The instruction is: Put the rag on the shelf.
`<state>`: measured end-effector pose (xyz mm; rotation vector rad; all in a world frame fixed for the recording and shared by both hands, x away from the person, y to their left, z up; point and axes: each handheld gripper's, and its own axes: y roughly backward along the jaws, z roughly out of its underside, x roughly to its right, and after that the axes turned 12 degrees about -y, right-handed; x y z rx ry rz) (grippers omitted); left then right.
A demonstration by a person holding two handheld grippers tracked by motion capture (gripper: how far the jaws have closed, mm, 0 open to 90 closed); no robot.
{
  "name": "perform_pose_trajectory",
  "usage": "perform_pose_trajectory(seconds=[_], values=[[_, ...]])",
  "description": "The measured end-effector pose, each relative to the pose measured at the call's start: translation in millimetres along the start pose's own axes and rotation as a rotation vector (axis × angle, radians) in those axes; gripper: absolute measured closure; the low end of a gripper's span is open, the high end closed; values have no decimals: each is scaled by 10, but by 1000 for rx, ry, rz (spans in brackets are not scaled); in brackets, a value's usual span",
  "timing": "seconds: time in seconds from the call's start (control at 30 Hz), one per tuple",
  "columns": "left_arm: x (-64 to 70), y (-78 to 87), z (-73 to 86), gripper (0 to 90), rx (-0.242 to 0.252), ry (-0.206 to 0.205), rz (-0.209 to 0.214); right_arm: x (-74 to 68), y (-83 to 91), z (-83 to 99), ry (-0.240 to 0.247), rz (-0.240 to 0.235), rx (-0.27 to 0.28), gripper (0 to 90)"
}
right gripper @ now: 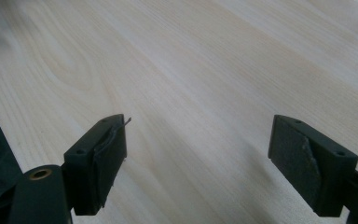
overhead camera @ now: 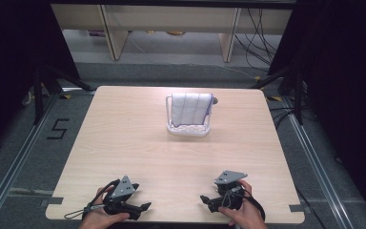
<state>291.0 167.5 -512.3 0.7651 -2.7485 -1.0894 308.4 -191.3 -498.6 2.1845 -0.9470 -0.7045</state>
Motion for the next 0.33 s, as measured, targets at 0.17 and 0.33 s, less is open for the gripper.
perform_pose_trajectory(seconds=[0.17,0.33], values=[[13,-20,0,208,11,10,0,-5,1,-2,-12,2,-5,199],[-23,-11,11,208,-18,-5,-10,-5,-1,-1,-17,4,-5,195]])
